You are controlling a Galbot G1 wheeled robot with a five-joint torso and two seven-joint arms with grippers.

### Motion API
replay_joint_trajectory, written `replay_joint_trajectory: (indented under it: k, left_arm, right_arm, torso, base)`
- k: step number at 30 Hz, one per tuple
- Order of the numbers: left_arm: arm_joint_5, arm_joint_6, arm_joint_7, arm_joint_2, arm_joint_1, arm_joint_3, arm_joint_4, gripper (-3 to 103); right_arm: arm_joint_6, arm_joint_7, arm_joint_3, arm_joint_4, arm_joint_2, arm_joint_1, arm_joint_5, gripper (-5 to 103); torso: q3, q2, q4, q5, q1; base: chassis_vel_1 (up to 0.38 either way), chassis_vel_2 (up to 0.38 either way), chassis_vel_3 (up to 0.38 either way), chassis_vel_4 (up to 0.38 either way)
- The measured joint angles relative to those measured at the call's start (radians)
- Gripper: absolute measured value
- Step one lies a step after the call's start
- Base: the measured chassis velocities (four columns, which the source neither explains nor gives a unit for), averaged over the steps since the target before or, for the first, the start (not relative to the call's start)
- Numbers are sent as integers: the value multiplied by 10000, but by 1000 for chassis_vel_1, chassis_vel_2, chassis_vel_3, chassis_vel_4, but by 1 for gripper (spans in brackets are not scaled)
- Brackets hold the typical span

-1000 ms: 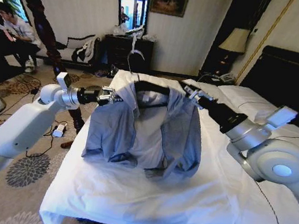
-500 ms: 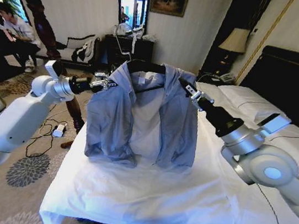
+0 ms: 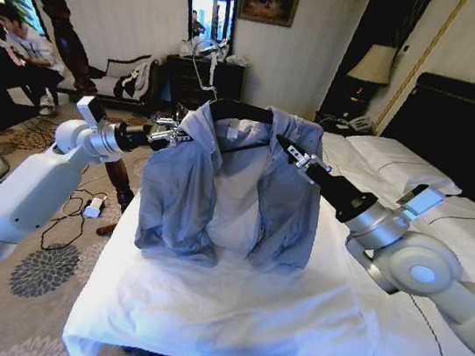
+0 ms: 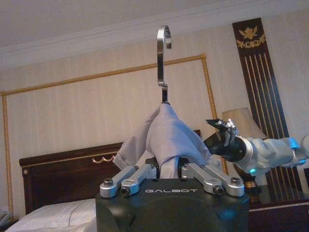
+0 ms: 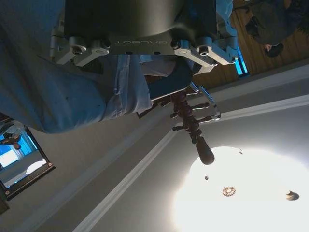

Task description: Pick up the clothes from the bed and hang them on the clothes hanger.

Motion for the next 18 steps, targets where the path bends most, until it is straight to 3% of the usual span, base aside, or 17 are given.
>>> replay_joint_trajectory:
  k: [5,6,8,9,10,11,14,15,17,18]
  left_arm:
    - [-116,15,-55,29,-24,54,-66,16]
    - [-158,21,-78,34,-24,86,-102,16]
    - [-175,23,-81,34,-19,103,-128,16]
    - [-188,24,-88,34,-7,118,-147,16]
    - [-192,26,-93,27,9,139,-159,16]
    - [-193,28,-96,12,28,172,-170,16]
    - [-183,30,-98,-20,38,236,-176,16]
    - [-169,29,-99,-42,38,265,-177,16]
    - [-155,30,-99,-68,39,286,-177,16]
    - [-146,30,-100,-89,37,299,-177,16]
  right_arm:
    - [10,-366,-48,-77,-6,88,-151,100]
    - [21,-605,-88,-119,0,80,-216,90]
    - [22,-710,-103,-131,2,60,-238,90]
    - [22,-788,-116,-140,4,38,-253,80]
    - [20,-849,-123,-147,4,19,-268,80]
    - [16,-914,-129,-160,4,10,-285,69]
    - [7,-1035,-133,-214,-24,16,-344,69]
    - [-9,-1105,-133,-245,-49,20,-387,58]
    - [-23,-1170,-134,-271,-73,21,-438,58]
    - [-28,-1210,-134,-283,-87,21,-474,47]
  torso:
    - [0,0,2,0,-1]
    - [0,0,1,0,0]
    - [0,0,1,0,0]
    - [0,0,0,1,0]
    - [-1,0,0,0,0]
    - [0,0,0,0,-1]
    - [-1,0,1,0,0]
    - [0,0,1,0,0]
    - [0,1,0,0,-1]
    - [0,1,0,0,0]
  base:
    - [0,0,0,0]
    - [0,0,0,0]
    - [0,0,0,0]
    - [0,0,0,0]
    - [0,0,0,0]
    - [0,0,0,0]
    - [0,0,0,0]
    - [0,0,0,0]
    - [0,0,0,0]
    - [0,0,0,0]
